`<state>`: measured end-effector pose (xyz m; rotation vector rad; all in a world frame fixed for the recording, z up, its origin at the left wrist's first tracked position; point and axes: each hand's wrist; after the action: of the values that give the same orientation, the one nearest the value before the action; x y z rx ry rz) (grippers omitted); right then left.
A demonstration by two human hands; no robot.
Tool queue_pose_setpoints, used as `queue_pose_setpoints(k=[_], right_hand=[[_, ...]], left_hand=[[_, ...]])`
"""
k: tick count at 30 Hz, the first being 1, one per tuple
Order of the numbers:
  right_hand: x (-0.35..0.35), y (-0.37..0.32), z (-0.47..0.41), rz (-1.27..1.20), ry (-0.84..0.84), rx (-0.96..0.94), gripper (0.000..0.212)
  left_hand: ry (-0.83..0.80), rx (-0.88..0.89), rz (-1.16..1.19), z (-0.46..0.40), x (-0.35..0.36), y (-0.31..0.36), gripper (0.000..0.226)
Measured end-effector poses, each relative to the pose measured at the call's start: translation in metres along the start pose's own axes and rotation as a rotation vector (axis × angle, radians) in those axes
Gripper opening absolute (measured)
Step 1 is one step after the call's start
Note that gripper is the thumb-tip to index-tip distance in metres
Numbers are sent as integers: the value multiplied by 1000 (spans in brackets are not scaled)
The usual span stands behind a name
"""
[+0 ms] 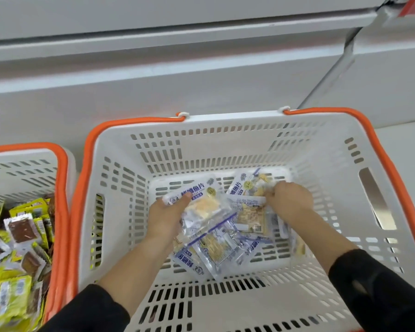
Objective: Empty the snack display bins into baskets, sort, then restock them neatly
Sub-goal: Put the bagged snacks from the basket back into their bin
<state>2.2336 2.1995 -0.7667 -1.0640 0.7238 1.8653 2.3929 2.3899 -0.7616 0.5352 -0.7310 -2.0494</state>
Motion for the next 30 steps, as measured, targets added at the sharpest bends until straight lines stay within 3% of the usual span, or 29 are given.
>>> queue_pose_setpoints(k=[3, 5, 8, 11, 14, 16, 18, 22, 25, 27, 30], right_hand=[[-17, 7, 11, -327, 180, -45, 37], [-34, 10, 23, -650, 262, -63, 39], [-43, 14, 34, -987, 225, -135, 37], [-42, 13, 41, -1075, 209, -226, 27], [-50, 7, 49, -1146, 227, -316, 15], [-56, -2, 54, -1137, 75, -393, 12], [-55, -16, 55, -1076, -22, -414, 11], [-40, -44, 52, -993, 7, -412, 8], [-26, -50, 37, -1076, 61, -277, 12], [-14, -44, 20, -883, 66, -167, 23], [9, -39, 9, -472, -162, -113, 67]], left_hand=[[87, -12, 82, -3, 1, 7, 31], [109, -13, 119, -3, 0, 9, 34], [104, 91, 144, 1, -2, 14, 18], [138, 193, 216, 8, -4, 24, 16], [119, 357, 132, 18, -5, 38, 12], [-47, 422, -33, 29, -1, 47, 17], [-253, 365, -223, 39, 5, 50, 26], [-548, 268, -447, 40, 11, 28, 39], [-436, 291, -465, 28, 10, 5, 39], [-254, 199, -401, 16, 4, -5, 44], [-52, 31, -85, -1, -4, -10, 71]])
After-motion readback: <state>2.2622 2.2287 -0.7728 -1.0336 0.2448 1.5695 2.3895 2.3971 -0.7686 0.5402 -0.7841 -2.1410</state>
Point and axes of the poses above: each hand's wrist, its own z-axis away from the middle knuckle, its own x-axis out of the palm, y = z × x, and after that the axes turned 1 degree about -z, right-handed
